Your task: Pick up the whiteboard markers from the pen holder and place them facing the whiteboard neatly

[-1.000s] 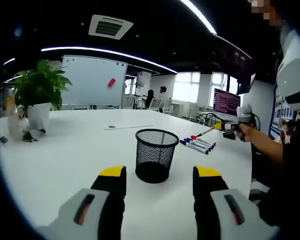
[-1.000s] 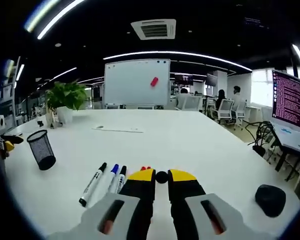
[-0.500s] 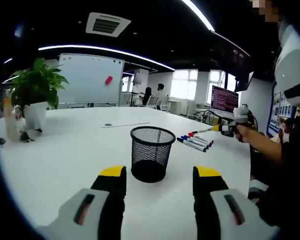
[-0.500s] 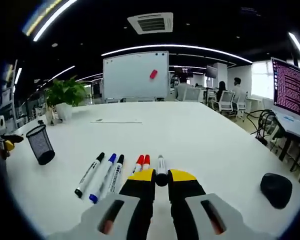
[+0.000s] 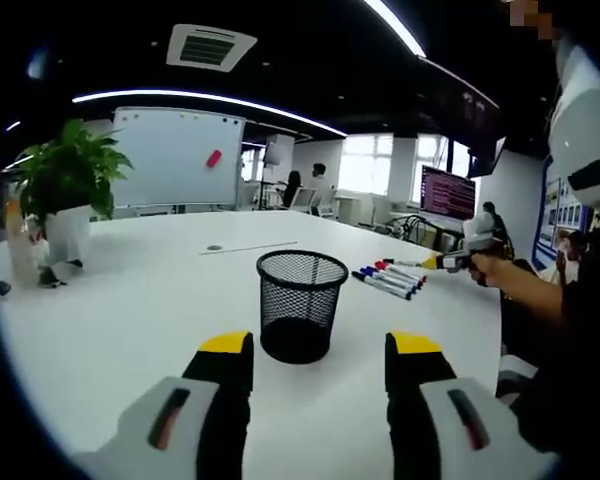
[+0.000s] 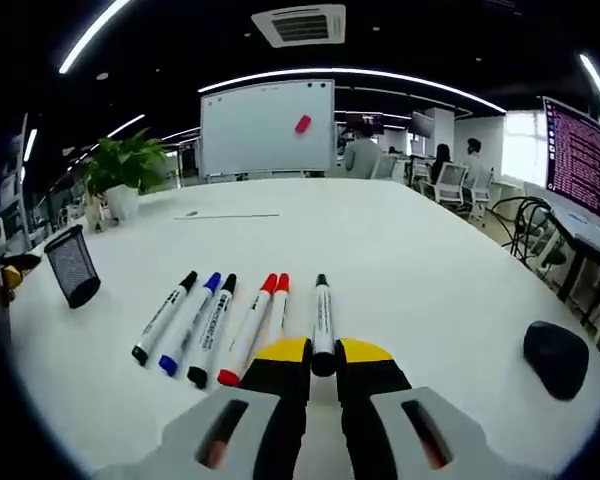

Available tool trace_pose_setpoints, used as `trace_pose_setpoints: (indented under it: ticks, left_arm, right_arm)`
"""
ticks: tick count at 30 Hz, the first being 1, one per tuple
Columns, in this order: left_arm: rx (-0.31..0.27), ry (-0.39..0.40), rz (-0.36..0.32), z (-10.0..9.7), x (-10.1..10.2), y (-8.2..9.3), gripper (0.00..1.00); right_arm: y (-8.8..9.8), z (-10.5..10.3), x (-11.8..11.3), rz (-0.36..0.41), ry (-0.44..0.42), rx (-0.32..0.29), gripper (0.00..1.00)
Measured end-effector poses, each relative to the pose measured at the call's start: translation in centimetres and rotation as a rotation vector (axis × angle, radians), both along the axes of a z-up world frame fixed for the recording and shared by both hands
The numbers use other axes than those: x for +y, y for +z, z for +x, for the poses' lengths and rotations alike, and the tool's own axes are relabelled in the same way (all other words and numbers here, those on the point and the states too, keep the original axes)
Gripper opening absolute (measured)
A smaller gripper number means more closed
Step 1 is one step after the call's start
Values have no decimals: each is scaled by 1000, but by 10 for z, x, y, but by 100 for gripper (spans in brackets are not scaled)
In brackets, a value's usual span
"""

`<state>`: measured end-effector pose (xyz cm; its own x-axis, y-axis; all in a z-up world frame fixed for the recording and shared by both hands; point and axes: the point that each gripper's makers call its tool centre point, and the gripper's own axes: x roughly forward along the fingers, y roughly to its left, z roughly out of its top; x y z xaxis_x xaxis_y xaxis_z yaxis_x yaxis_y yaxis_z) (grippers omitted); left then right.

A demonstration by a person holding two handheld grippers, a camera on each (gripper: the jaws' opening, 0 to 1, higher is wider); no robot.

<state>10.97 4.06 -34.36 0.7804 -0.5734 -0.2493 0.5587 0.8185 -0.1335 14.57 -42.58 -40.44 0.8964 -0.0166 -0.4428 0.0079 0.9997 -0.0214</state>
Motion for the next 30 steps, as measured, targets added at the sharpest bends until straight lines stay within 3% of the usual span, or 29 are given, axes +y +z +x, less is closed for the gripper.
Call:
trace_pose_setpoints:
  ticks: [15,30]
  left_arm:
    - [6,22,-6,2,6,-2,54]
    - [6,36,-6,2,8,-3,54]
  right_arm:
    - [-12,-1,6,-17,20,37,13]
    - [-21,1,6,27,29,48,13]
